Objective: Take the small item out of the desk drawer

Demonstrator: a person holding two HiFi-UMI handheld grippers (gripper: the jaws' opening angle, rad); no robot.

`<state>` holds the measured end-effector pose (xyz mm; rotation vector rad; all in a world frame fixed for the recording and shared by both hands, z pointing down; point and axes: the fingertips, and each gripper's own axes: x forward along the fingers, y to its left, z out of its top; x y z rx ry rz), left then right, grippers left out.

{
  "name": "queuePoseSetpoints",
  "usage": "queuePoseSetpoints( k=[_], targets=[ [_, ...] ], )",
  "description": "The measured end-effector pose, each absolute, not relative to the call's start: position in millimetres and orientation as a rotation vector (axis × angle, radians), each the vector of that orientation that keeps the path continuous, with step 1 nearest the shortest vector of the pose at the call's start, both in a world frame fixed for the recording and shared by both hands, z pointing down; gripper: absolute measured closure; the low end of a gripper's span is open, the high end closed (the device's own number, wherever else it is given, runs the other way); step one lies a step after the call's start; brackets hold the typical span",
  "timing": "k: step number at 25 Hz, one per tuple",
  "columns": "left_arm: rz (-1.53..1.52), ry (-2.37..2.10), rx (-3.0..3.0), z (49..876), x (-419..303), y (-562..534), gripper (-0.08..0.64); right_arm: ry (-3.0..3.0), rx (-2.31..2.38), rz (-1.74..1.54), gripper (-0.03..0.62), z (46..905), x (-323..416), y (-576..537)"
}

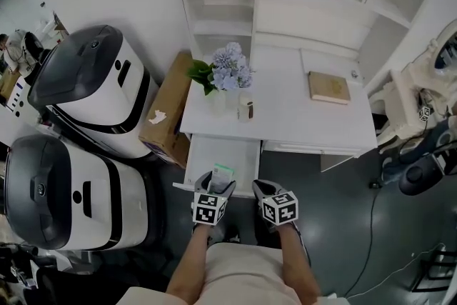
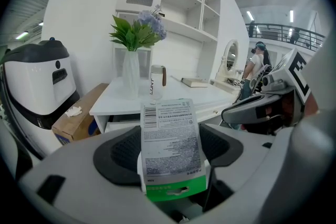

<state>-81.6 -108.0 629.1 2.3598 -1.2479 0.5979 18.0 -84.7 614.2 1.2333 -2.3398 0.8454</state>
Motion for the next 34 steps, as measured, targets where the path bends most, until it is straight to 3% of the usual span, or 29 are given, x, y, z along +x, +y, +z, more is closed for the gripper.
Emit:
queuePoseSetpoints(
  k=[34],
  targets=[
    [0.590,-1.213,2.373,630,-57,-100,0.198,-2.320,1.228,0.826,0.572,613,34,-69]
  ],
)
